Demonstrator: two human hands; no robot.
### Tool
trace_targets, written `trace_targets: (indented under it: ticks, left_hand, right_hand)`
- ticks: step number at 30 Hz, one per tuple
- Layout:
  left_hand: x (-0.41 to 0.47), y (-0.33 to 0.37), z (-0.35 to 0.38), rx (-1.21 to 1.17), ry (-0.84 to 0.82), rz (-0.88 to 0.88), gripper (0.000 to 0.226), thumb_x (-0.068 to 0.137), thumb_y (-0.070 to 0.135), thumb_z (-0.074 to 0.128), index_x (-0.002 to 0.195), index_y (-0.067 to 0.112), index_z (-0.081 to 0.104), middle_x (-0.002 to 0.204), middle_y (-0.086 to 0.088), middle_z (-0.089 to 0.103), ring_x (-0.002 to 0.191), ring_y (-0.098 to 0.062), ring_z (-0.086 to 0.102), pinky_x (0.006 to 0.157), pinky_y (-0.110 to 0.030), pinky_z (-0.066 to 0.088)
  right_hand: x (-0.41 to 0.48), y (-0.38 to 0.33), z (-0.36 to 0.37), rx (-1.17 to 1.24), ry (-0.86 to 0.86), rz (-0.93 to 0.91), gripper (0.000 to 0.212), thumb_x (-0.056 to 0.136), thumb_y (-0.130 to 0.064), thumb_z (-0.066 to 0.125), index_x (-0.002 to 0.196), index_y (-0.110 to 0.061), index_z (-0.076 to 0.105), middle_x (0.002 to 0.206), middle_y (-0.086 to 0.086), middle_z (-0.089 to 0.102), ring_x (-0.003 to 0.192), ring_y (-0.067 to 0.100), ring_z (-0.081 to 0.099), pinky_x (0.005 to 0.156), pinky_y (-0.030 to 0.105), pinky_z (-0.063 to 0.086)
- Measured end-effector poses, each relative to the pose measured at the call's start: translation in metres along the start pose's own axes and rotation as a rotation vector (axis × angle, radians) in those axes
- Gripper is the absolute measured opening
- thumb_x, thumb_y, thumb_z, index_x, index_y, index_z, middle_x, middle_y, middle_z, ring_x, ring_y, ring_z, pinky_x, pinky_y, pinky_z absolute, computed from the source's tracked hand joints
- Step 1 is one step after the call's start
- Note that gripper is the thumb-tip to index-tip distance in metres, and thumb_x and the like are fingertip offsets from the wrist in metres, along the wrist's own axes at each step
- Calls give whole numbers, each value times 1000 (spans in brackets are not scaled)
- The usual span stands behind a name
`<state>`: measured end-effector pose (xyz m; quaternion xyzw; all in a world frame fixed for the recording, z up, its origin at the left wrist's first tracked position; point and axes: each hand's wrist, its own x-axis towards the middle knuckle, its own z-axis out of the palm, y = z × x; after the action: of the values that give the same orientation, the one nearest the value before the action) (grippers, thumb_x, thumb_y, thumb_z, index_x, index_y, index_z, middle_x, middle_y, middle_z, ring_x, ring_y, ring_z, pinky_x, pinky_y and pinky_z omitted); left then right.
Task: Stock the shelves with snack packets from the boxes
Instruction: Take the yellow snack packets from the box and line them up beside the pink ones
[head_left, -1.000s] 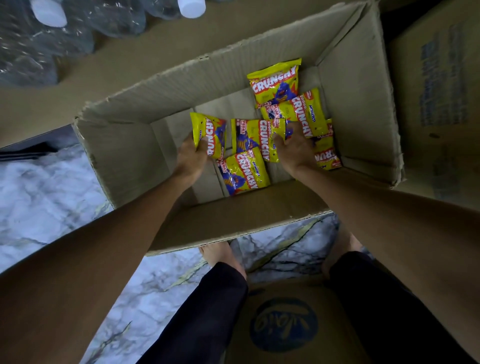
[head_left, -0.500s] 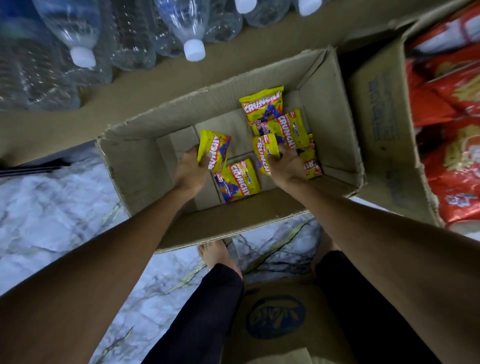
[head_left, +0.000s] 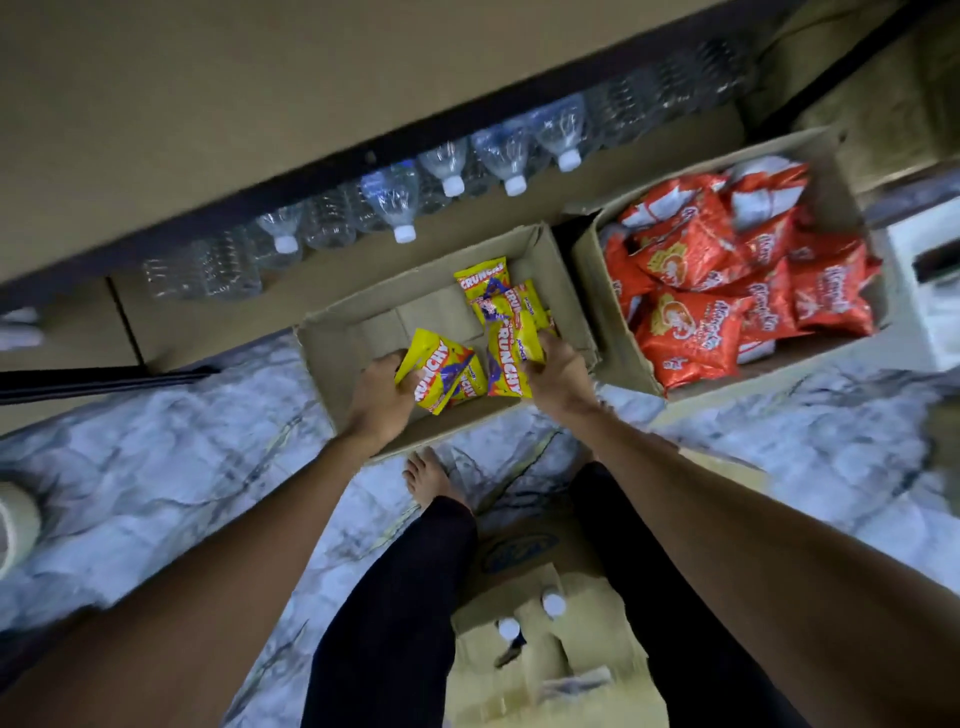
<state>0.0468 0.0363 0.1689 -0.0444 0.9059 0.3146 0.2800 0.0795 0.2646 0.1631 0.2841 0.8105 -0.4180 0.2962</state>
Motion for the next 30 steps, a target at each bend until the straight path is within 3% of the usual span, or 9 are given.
trace_targets:
  ticks: [4,8,11,15,18,21,24,27,30]
  left_hand:
    - [-64,42,-57,-81,24,-12,19,95,20,58,105,6,67,95,-12,71,84,-28,64,65,-32,42]
    - [-130,85,-112,-118,49,3,16,97,10,58,110,6,65,91,-3,67,78,-20,61,56,-19,36]
    - [-169,110,-148,-135,63,11,12,98,13,58,108,9,63,91,-3,68,78,-21,63,59,-21,42]
    - [-220,146,-189,-159,84,35,12,99,15,57,107,9,62,90,-3,66,76,-19,61,60,-21,41]
    - [-250,171,-214,-185,97,63,7,100,16,56,101,10,60,85,-1,64,72,-14,57,58,-19,38]
    - [-268,188,-235,-215,103,113,9,97,15,59,91,8,60,76,-10,63,64,-15,50,61,-33,41]
    - [-273,209,-256,-229,93,155,10,96,16,59,86,14,59,71,-9,62,61,-15,48,60,-31,39]
    - [-272,236,-279,-211,105,244,6,96,16,60,91,18,62,77,1,67,65,-13,57,62,-31,44]
    - [-266,264,-302,-214,108,321,6,97,18,60,94,16,65,79,1,69,65,-10,59,61,-29,47]
  right_hand:
    - [-73,-41,-35,23,-2,5,56,97,-13,61,149,-9,41,140,17,57,123,33,58,88,28,48]
    - [-142,-76,-75,36,25,-6,48,95,-12,60,142,-10,51,120,16,68,82,23,62,48,12,36]
    - [-188,-97,-102,74,32,-25,45,92,-15,62,136,-11,55,125,13,67,100,23,66,70,18,43]
    - [-254,-128,-148,50,43,-59,54,97,-17,59,148,-12,43,128,11,61,99,24,60,86,40,52]
    - [-291,-147,-179,51,33,-124,48,98,-12,55,145,-13,45,116,5,59,90,26,63,79,41,55]
    - [-308,-159,-204,9,42,-257,35,89,-16,57,123,-20,59,113,6,67,91,27,67,73,32,51]
    - [-318,-170,-227,-20,41,-381,22,84,-14,57,103,-23,63,94,-3,67,88,19,63,75,31,48]
    - [-337,-187,-252,-26,60,-433,27,91,1,60,101,-23,63,94,-3,66,88,16,61,81,34,49]
    - [-337,-202,-272,-60,95,-463,21,91,-6,62,102,-23,62,98,4,67,92,23,62,83,38,49]
